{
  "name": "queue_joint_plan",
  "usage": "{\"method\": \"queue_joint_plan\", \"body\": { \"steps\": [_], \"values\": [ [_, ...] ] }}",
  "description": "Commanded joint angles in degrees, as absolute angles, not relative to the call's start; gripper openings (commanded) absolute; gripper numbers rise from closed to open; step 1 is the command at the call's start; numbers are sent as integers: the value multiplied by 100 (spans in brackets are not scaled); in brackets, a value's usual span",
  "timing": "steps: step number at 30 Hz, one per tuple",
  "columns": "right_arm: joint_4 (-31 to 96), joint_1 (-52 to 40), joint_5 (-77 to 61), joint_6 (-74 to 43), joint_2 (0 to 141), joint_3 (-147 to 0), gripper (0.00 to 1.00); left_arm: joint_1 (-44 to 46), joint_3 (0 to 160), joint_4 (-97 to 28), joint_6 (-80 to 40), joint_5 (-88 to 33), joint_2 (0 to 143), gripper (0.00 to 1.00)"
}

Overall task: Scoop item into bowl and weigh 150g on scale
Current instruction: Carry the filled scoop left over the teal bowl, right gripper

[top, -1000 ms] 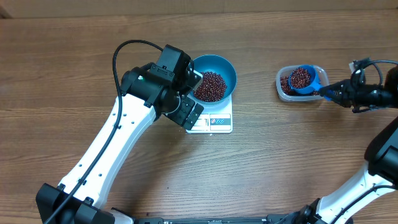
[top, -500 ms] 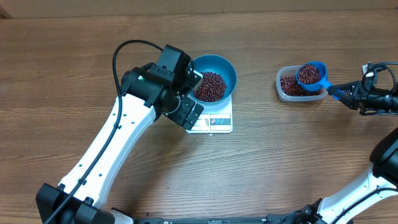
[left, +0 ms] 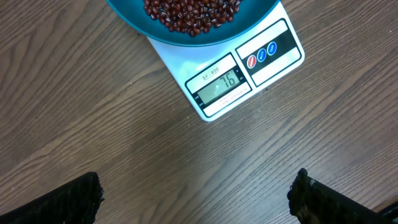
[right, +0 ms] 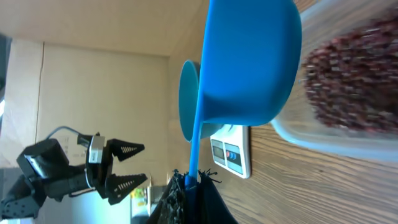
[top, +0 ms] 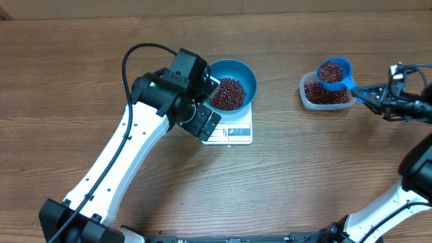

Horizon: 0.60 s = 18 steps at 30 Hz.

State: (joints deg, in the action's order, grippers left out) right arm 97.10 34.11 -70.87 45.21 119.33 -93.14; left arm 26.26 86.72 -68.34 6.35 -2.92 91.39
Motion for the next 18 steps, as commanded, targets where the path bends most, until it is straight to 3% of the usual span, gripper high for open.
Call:
{"method": "queue_joint_plan", "body": {
  "steps": [1, 9, 18],
  "values": [
    [9714, 2860, -7642, 4707, 11926, -9301, 4, 2663, 8731, -6836, 596, -294, 9063, 100],
    [9714, 1511, -8001, 5030, 11893, -9483, 4, 2663, 8731, -6836, 598, -294, 9063, 100],
    [9712, 683, -7795, 5299, 11819, -10296, 4, 2663, 8731, -6836, 598, -294, 9063, 100]
  ]
}}
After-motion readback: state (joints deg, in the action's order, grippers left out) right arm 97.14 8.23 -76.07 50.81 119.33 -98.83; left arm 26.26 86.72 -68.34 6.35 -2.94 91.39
